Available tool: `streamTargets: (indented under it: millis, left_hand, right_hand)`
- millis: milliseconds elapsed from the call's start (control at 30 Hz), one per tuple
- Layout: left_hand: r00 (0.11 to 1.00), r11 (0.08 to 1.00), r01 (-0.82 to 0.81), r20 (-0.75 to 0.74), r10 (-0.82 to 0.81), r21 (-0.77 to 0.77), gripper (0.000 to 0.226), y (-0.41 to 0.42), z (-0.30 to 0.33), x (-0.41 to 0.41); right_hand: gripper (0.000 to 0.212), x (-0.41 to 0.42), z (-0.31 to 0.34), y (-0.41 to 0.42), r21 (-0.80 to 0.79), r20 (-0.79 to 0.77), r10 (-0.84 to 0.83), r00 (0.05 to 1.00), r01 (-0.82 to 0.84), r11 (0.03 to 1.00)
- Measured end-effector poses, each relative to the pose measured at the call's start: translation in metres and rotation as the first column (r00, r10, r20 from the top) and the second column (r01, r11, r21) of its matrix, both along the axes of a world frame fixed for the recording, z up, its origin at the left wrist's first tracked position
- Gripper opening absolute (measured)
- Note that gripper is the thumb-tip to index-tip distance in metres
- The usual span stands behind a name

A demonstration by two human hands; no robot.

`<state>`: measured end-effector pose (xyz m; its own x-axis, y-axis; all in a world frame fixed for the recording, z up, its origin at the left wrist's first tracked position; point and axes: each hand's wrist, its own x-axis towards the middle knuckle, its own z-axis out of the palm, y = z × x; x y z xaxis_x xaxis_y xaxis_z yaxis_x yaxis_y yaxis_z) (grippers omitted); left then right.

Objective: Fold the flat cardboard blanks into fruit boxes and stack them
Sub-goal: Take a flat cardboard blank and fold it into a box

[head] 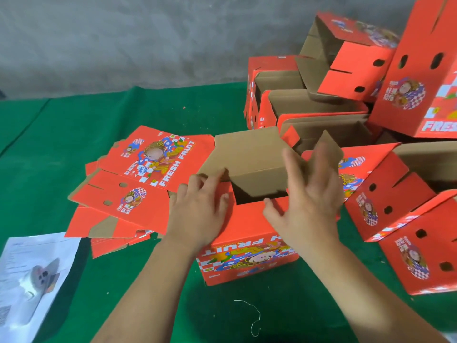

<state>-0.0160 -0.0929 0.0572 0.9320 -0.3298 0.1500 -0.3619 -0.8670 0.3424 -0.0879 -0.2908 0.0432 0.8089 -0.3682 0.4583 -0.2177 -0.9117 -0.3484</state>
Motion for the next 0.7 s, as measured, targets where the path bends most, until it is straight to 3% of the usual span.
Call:
streamTargets:
  millis: [67, 167, 233, 300, 367, 467, 567, 600, 667, 700]
  left_hand:
    - [1.0, 1.0, -0.005, -0.01, 0.005, 0.002, 0.074, -0.006, 0.002, 0.009]
    - [0.999, 0.999, -0.042, -0.015, 0.043, 0.018, 0.079, -0.012, -0.001, 0.016]
    - [0.998, 0.996, -0.061, -0.001, 0.062, 0.064, 0.081, -0.013, -0.004, 0.018]
    - [0.996, 0.995, -0.084, 0.017, 0.084, 0.045, 0.084, -0.015, -0.007, 0.017]
    - [0.994, 0.991, -0.098, 0.042, 0.103, -0.093, 0.084, -0.014, -0.01, 0.017]
    - [0.998, 0.948, -0.028, 0.037, 0.041, -0.316, 0.075, -0.007, -0.015, 0.018]
    - [0.999, 0.769, -0.007, -0.045, -0.029, -0.639, 0.047, 0.0, -0.021, 0.022]
    - [0.995, 0.723, -0.02, -0.084, -0.053, -0.69, 0.054, 0.0, -0.02, 0.022]
    - [0.991, 0.756, -0.023, -0.115, -0.069, -0.654, 0.06, -0.001, -0.019, 0.022]
    - [0.996, 0.821, -0.013, -0.084, -0.043, -0.571, 0.052, -0.003, -0.02, 0.021]
  right_hand:
    - [0.108, -0.007, -0.001, -0.007, 0.159, 0.106, -0.064, 0.992, 0.047, 0.986]
    - [0.105, -0.012, -0.004, -0.026, 0.295, 0.119, 0.11, 0.987, -0.141, 0.945]
    - [0.099, -0.016, -0.006, -0.031, 0.327, 0.096, 0.15, 0.984, -0.173, 0.929]
    - [0.079, -0.017, -0.011, -0.035, 0.267, 0.081, 0.147, 0.986, -0.163, 0.95]
    - [0.048, -0.015, -0.016, -0.038, 0.129, 0.056, 0.156, 0.986, -0.162, 0.978]
    - [0.021, -0.01, -0.013, -0.041, 0.039, 0.043, 0.152, 0.987, -0.154, 0.987]
    - [0.035, 0.0, 0.004, -0.05, 0.098, -0.01, 0.03, 0.999, -0.029, 0.995]
    - [0.038, 0.006, 0.01, -0.052, 0.21, 0.004, 0.009, 1.0, -0.01, 0.978]
    - [0.03, 0.019, 0.017, -0.053, 0.388, 0.059, 0.033, 0.998, -0.054, 0.92]
    - [0.032, 0.024, 0.018, -0.052, 0.352, -0.005, 0.059, 0.998, -0.053, 0.935]
